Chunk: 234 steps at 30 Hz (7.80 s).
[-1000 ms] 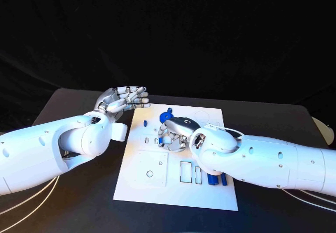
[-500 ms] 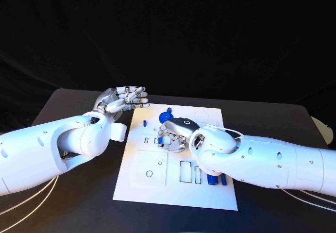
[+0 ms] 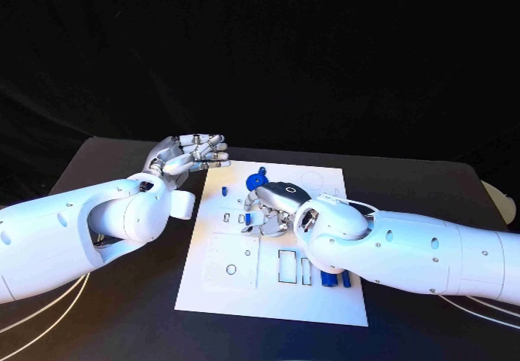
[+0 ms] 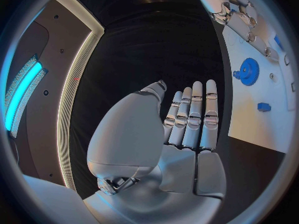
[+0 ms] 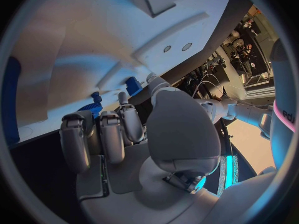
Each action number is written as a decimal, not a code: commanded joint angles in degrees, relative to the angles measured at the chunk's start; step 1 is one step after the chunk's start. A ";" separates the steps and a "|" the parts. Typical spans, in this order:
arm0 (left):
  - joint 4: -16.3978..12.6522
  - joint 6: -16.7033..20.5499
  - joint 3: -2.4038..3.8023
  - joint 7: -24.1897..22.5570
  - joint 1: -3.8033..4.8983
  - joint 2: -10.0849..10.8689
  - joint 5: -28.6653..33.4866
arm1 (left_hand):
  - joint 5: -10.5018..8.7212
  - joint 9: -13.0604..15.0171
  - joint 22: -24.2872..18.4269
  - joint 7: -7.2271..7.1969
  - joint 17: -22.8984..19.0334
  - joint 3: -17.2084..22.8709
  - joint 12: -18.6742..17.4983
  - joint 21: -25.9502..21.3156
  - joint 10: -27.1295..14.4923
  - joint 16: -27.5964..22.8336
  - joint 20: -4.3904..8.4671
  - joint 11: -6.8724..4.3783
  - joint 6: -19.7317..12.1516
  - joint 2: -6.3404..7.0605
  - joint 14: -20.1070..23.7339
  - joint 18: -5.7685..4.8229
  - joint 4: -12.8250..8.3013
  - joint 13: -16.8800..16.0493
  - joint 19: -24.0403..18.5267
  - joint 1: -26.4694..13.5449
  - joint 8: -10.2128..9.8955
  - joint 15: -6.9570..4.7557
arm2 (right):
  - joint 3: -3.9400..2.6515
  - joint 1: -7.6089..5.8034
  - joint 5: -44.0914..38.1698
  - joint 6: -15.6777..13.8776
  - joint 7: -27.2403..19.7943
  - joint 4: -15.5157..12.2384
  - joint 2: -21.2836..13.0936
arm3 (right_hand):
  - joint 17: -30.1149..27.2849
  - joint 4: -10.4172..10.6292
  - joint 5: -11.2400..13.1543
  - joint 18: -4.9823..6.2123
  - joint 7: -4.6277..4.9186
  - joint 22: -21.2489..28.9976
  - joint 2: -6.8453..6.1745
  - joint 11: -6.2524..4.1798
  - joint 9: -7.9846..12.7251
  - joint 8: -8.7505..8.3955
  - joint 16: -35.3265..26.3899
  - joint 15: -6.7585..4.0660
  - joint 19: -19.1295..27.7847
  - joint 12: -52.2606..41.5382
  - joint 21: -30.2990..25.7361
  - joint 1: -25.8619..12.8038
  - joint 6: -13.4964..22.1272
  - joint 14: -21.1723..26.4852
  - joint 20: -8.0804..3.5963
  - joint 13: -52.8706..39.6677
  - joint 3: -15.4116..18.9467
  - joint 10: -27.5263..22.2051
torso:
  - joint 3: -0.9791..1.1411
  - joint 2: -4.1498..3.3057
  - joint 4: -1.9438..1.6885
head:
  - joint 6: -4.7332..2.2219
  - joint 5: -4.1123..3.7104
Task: Assemble the parts on the task board
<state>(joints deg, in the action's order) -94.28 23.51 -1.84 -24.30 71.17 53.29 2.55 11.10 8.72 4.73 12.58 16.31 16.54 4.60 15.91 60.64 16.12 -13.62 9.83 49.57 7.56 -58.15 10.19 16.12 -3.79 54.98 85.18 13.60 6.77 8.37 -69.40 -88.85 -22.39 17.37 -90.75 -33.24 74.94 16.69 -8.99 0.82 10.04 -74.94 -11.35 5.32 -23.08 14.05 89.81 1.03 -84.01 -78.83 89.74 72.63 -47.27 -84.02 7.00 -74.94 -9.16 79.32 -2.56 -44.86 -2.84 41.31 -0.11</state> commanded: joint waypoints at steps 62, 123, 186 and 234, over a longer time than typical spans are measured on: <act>11.02 -35.40 -2.50 58.07 7.61 -16.17 -60.93 | -0.55 23.02 70.54 -7.84 73.69 -13.99 55.65 67.19 13.89 73.88 11.60 -9.43 3.29 -4.54 -31.85 -7.29 0.75 -53.75 29.29 -19.79 15.19 -10.02 | -1.07 -7.54 34.74 -8.26 -18.29 -3.84 -21.50 | 12.85 -0.11 -4.19 -0.59 -1.35 -14.51 4.36 -1.23 -1.50 2.68 -0.52 -0.89 -5.44 -1.24 -0.54 4.60 -3.61 -5.42 -0.64 -4.72 0.69 1.09 | 1.39 2.57 -0.18 | 2.31 0.85; 13.58 -40.00 -3.18 58.00 7.03 -19.02 -59.65 | 0.23 25.73 72.39 -8.05 73.69 -9.77 56.87 68.21 13.39 73.88 11.60 -9.64 2.48 -6.21 -31.85 -7.57 0.57 -55.18 29.64 -12.32 15.33 -10.12 | -1.01 -7.38 34.69 -8.04 -17.99 -3.62 -21.38 | 12.63 -0.09 -4.85 -0.52 -1.39 -14.36 4.58 -1.28 -1.70 2.82 -0.60 -0.95 -5.28 -1.22 -0.77 4.36 -3.52 -5.37 -0.72 -4.70 0.50 1.10 | 1.32 2.66 -0.35 | 3.51 0.30; 9.38 -28.32 -3.20 57.39 4.55 -15.64 -67.53 | 9.10 37.96 74.32 -9.12 73.69 34.89 57.60 69.06 16.06 73.88 12.42 -10.85 2.01 5.95 -31.85 -7.81 -12.66 -55.79 29.93 -17.18 23.52 -11.10 | -0.99 -7.39 34.69 -8.09 -17.99 -4.31 -22.51 | 12.46 -0.01 -6.19 -0.47 -1.42 -14.25 4.52 -1.32 -2.03 3.00 -0.68 -1.02 -5.17 -1.15 -0.95 4.08 -3.34 -5.33 -0.83 -4.64 0.17 1.08 | 1.43 2.64 -0.55 | 3.70 0.54; 9.03 -32.95 -3.28 58.55 4.14 -15.63 -68.51 | 10.78 38.61 74.61 -9.69 73.69 35.16 58.44 69.19 16.99 73.88 12.63 -11.30 2.75 6.34 -31.85 -7.86 -12.88 -56.30 30.05 -18.96 24.85 -11.43 | -0.97 -7.37 34.69 -7.98 -18.11 -4.35 -22.71 | 12.43 0.01 -6.25 -0.47 -1.42 -14.25 4.56 -1.33 -2.07 3.04 -0.69 -1.02 -5.17 -1.13 -0.95 3.91 -3.36 -5.32 -0.83 -4.61 0.16 1.06 | 1.43 2.60 -0.58 | 4.19 0.49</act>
<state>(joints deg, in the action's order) -85.35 -7.94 -5.04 33.83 75.43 37.83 -66.43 21.76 47.27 74.91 3.22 74.90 39.55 62.74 84.92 77.33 89.80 -1.52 -1.53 51.99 14.21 -83.94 3.49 15.09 -60.02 84.03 66.31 38.29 -4.29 7.39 -76.80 -53.70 -31.03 -0.50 -95.01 -55.96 74.90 16.59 -14.98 0.82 8.70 -74.93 -6.64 4.25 -25.10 16.84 89.36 0.40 -84.12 -80.26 88.99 77.06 -50.88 -83.82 6.46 -74.90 -8.63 80.71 -1.13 -42.24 -3.45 45.47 0.34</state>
